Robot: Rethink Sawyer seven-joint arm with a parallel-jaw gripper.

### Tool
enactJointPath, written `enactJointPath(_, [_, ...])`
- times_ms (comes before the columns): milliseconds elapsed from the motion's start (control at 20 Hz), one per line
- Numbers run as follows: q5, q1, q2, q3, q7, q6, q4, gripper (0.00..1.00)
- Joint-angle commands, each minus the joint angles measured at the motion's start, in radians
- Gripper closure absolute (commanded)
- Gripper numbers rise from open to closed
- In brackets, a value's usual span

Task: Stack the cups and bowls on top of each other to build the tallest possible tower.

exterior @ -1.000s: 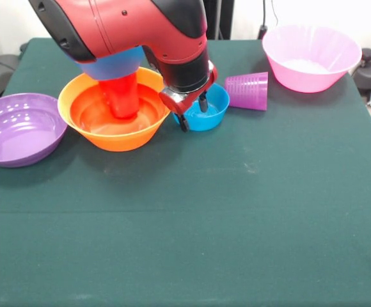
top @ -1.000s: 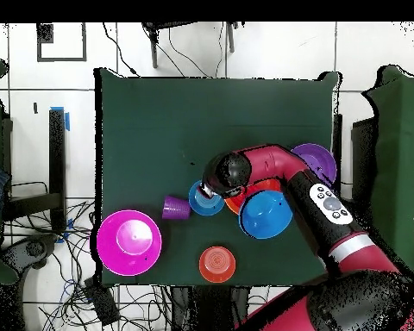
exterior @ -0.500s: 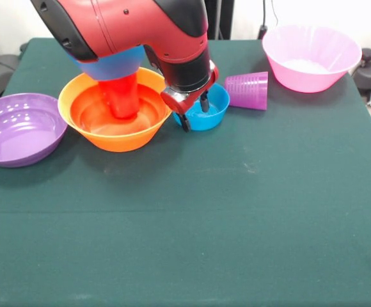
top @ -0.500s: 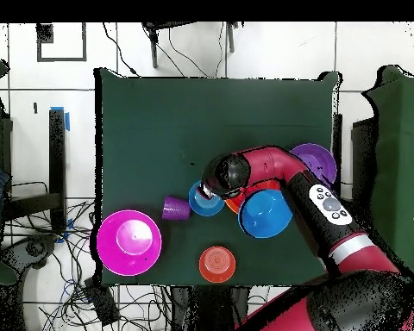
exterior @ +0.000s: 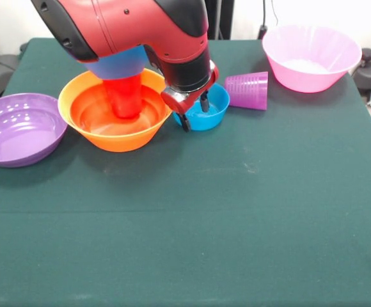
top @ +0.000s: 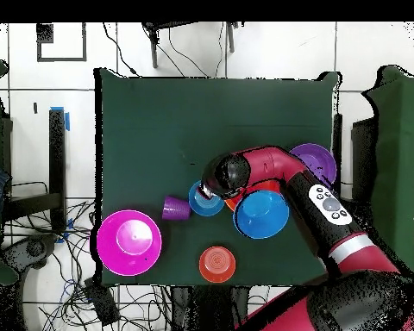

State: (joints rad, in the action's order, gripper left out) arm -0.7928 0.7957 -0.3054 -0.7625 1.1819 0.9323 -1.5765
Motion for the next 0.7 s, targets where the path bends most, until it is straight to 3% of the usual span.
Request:
enactJointPath(50, [-0.097,-0.030,0.032,0.025,-0.200,-0.066,-0.034,0.00])
enactJointPath(200, [-0.100,-0.034,0.027,0.029,-0.161,-0.089,-0.033,0.00])
enactJointPath(250, [-0.099,-0.035,0.025,0.031,-0.140,-0.101,-0.034,1.00])
enactJointPath(350, [-0.111,-0.035,0.023,0.007,-0.228,-0.079,-0.025,1.00])
enactJointPath(450, [-0.092,-0.030,0.017,0.013,-0.181,-0.079,-0.034,1.00])
enactJointPath(700, [-0.093,-0.017,0.015,0.007,-0.202,-0.080,-0.037,1.00])
